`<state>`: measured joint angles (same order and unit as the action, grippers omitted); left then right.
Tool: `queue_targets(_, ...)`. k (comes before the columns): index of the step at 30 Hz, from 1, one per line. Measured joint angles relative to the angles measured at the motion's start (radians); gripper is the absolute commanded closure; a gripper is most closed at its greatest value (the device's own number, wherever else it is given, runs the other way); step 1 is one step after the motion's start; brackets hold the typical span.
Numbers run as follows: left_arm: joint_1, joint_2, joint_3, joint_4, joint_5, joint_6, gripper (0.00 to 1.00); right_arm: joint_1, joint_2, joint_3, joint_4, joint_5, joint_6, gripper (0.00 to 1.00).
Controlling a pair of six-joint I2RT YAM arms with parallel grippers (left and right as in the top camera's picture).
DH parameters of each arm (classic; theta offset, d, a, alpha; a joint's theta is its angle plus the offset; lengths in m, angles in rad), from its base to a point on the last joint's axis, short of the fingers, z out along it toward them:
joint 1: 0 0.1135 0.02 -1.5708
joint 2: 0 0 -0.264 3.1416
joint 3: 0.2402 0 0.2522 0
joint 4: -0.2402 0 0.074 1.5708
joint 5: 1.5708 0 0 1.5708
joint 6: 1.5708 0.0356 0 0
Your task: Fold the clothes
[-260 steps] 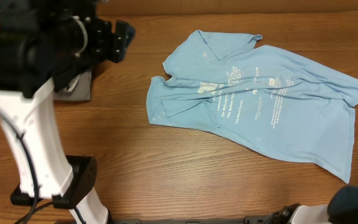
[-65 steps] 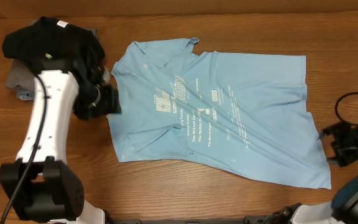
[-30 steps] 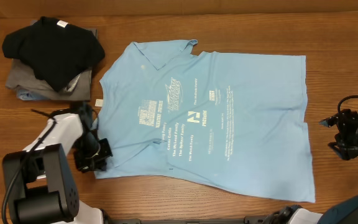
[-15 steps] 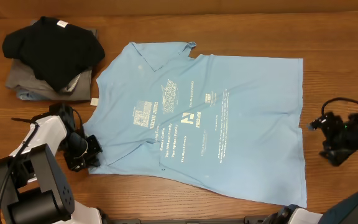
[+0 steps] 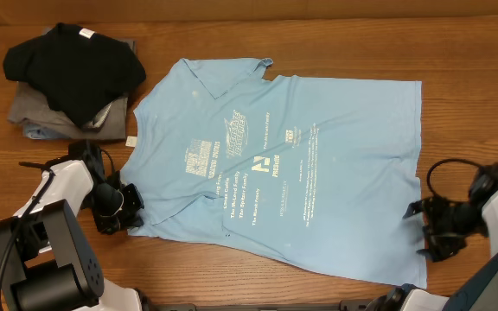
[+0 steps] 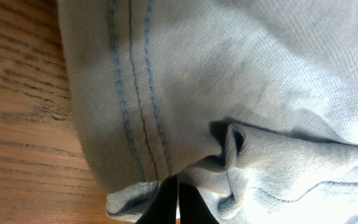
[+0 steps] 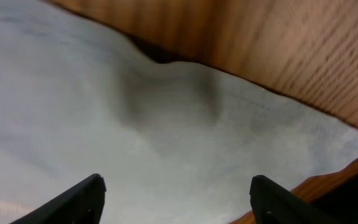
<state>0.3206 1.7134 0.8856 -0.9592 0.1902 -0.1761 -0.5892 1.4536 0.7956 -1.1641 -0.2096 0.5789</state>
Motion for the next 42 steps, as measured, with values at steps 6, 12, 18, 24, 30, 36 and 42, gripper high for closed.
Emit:
queue_targets(6,0.0,0.0,0.0,0.002,0.001,0.003,0.96,0.0,0.0,-0.138,0.092,0.003,0.114,0.28)
queue_targets(12,0.0,0.0,0.001,0.003,0.001,0.022,0.96,0.0,-0.014,-0.208,0.109,0.01,0.167,0.37)
queue_targets(18,0.0,0.0,0.001,0.009,0.002,0.027,0.96,0.002,-0.018,-0.209,0.143,0.003,0.175,0.46)
queue_targets(24,0.0,0.0,0.001,0.013,0.003,0.027,0.92,0.0,-0.021,-0.209,0.127,0.012,0.119,0.2)
queue_targets(30,0.0,0.0,0.002,0.013,0.008,0.031,0.67,-0.006,-0.022,-0.151,0.118,0.034,0.103,0.28)
queue_targets(36,0.0,0.0,0.016,0.001,0.054,0.066,0.28,0.006,-0.046,0.071,0.291,-0.082,-0.012,0.45)
queue_targets(42,0.0,0.002,0.092,-0.074,0.092,0.132,0.16,0.076,-0.042,0.109,0.615,-0.203,-0.083,0.46)
